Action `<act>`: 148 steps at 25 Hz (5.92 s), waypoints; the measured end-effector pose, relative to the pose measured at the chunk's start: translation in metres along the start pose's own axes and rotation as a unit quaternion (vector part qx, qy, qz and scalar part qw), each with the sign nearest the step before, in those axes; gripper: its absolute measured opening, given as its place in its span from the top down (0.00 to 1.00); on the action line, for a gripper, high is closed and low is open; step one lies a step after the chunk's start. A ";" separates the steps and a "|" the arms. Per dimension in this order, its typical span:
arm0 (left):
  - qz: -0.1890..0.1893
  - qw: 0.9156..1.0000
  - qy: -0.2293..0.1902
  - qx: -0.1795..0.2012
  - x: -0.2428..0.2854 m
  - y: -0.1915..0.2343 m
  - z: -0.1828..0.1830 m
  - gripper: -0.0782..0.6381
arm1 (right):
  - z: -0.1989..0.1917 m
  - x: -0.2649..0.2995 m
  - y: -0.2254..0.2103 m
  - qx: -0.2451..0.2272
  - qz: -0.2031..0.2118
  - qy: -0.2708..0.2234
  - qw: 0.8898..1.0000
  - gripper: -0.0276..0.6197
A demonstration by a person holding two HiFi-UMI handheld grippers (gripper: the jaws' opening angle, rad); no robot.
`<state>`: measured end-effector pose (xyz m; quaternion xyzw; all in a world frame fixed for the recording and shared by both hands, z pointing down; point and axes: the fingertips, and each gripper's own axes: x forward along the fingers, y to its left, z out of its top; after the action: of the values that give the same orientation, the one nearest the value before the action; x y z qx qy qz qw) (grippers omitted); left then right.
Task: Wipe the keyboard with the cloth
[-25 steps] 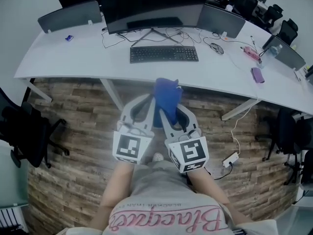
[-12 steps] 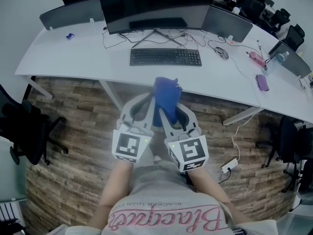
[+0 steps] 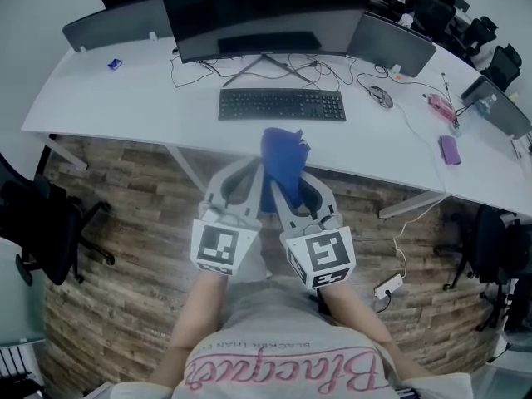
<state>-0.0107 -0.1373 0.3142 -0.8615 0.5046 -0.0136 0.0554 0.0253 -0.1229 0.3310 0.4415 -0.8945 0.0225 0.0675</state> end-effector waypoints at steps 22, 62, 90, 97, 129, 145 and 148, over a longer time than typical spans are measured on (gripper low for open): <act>0.018 0.999 0.037 -0.025 0.128 0.149 -0.050 0.88 | 0.013 0.193 -0.066 -0.001 0.025 0.027 0.999 0.81; 0.143 0.964 0.198 -0.108 0.144 0.357 -0.226 0.88 | -0.142 0.441 -0.002 0.085 0.210 0.247 0.942 0.81; 0.153 0.955 0.229 -0.109 0.183 0.307 -0.247 0.88 | -0.174 0.428 -0.076 0.130 0.163 0.289 0.934 0.81; 0.142 0.957 0.230 -0.104 0.200 0.284 -0.248 0.88 | -0.177 0.412 -0.102 0.136 0.152 0.289 0.935 0.81; 0.091 0.965 0.233 -0.080 0.284 0.164 -0.229 0.88 | -0.190 0.338 -0.219 0.141 0.114 0.288 0.940 0.81; 0.069 0.969 0.228 -0.069 0.326 0.107 -0.223 0.88 | -0.199 0.299 -0.284 0.137 0.085 0.296 0.941 0.81; 0.064 0.970 0.226 -0.066 0.335 0.095 -0.222 0.88 | -0.201 0.291 -0.297 0.139 0.080 0.295 0.942 0.81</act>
<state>0.0535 -0.4929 0.5130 -0.8035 0.5582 -0.1711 -0.1163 0.1060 -0.5128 0.5648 0.3471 -0.8546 0.2816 0.2644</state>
